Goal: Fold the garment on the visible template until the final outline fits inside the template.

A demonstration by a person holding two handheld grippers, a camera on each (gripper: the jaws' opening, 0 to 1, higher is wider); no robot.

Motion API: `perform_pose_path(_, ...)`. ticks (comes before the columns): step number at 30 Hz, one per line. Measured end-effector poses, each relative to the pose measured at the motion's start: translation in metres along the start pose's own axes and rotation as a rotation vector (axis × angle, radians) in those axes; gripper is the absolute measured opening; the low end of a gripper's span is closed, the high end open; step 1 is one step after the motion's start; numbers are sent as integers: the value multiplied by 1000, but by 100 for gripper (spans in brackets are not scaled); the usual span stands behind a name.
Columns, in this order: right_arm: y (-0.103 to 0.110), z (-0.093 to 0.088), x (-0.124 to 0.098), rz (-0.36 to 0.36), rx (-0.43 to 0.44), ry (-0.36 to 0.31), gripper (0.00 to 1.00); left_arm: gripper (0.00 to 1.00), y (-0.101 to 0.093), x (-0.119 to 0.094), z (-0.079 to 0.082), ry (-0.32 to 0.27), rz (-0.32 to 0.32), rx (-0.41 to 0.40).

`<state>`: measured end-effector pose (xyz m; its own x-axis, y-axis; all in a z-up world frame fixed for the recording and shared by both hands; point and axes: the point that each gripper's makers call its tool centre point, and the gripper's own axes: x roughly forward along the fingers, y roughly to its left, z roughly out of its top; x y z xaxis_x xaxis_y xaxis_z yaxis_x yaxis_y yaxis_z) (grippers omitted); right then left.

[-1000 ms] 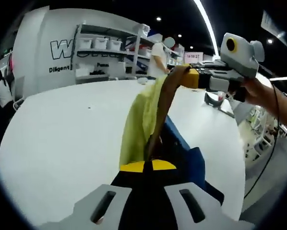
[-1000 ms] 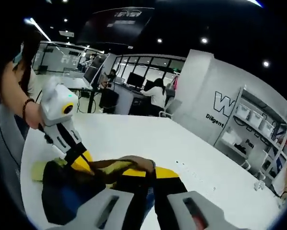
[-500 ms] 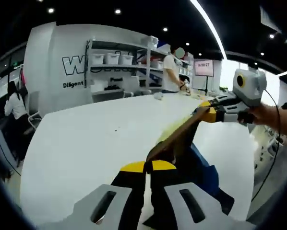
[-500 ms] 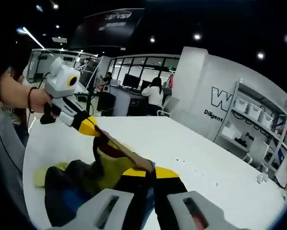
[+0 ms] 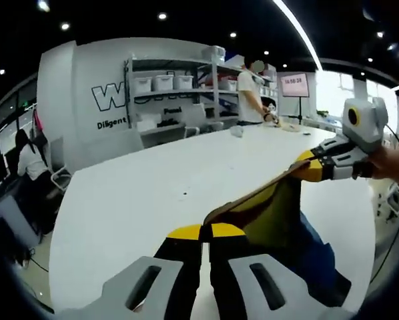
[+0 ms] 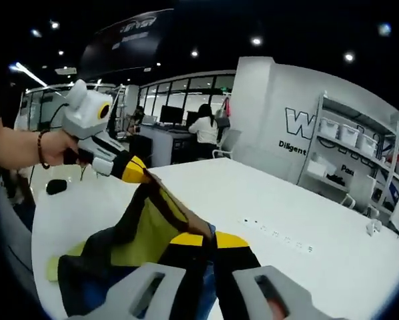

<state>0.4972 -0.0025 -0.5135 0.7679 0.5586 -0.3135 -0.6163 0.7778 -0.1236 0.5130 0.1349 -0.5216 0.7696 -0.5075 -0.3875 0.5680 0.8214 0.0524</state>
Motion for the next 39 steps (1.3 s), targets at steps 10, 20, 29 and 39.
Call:
perform_pose_path(10,-20,-8,24,-42,17,7,0,1,8,24,-12,47,13,-8)
perform_pose_path(20,-39,-43,63,-67,99,68,0,1,23,59,-38,99,26,-179)
perform_pose_path(29,-43,-77,94,-74,94,189,0,1,34,86,-68,185,71,-152)
perform_pose_path(39,-44,-99,110,-77,-47,262,0,1,44,112,-104,256,117,-229)
